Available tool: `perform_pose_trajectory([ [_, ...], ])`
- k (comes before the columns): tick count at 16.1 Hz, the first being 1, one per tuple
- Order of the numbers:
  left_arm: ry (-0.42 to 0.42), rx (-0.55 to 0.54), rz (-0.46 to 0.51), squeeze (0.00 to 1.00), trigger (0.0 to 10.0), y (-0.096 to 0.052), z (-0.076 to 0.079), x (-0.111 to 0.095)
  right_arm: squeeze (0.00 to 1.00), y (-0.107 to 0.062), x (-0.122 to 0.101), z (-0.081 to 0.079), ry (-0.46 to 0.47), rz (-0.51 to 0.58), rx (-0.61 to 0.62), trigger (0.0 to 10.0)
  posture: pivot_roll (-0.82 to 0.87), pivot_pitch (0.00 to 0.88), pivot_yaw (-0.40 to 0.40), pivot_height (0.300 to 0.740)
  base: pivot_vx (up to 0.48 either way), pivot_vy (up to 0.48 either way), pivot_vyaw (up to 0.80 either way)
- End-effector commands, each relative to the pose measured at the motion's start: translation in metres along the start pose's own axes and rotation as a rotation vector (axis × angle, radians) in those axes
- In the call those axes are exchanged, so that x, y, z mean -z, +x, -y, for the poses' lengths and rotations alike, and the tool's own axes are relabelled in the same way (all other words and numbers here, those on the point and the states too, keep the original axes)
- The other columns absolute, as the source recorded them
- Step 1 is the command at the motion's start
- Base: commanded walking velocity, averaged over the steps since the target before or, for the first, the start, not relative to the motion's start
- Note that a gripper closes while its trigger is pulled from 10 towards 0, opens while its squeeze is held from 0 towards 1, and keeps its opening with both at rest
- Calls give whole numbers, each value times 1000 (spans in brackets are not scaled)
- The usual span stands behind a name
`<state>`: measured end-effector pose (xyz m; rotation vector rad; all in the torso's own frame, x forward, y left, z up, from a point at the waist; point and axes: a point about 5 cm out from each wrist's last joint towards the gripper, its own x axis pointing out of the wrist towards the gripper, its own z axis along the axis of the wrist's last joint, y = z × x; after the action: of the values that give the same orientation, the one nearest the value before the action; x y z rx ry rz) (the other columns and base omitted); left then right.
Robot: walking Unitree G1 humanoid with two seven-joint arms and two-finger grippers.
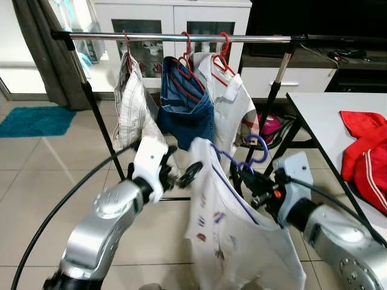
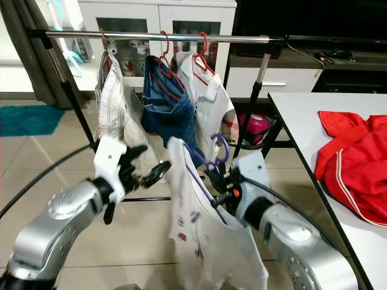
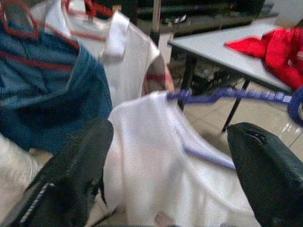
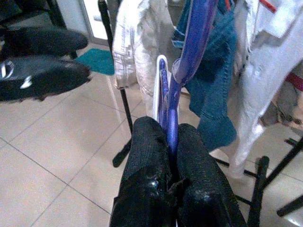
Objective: Hang hanger
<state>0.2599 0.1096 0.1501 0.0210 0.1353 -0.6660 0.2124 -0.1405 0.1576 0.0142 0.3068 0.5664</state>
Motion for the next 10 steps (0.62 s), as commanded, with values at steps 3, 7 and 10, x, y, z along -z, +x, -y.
perform_pose_trajectory([
  [3, -21, 3, 20, 1000, 10000, 16, 1, -7, 0, 5, -21, -4, -63, 95, -55, 10000, -20, 0, -9, 740, 0, 0, 0],
  [7, -50, -9, 27, 0, 10000, 28, 0, -10, 0, 14, -33, -11, -88, 140, -137, 0, -17, 0, 1, 740, 0, 0, 0],
  [10, -35, -78, 0, 0, 10000, 31, -5, -8, 0, 19, -37, -15, -90, 164, -153, 0, -16, 0, 1, 740, 0, 0, 0],
])
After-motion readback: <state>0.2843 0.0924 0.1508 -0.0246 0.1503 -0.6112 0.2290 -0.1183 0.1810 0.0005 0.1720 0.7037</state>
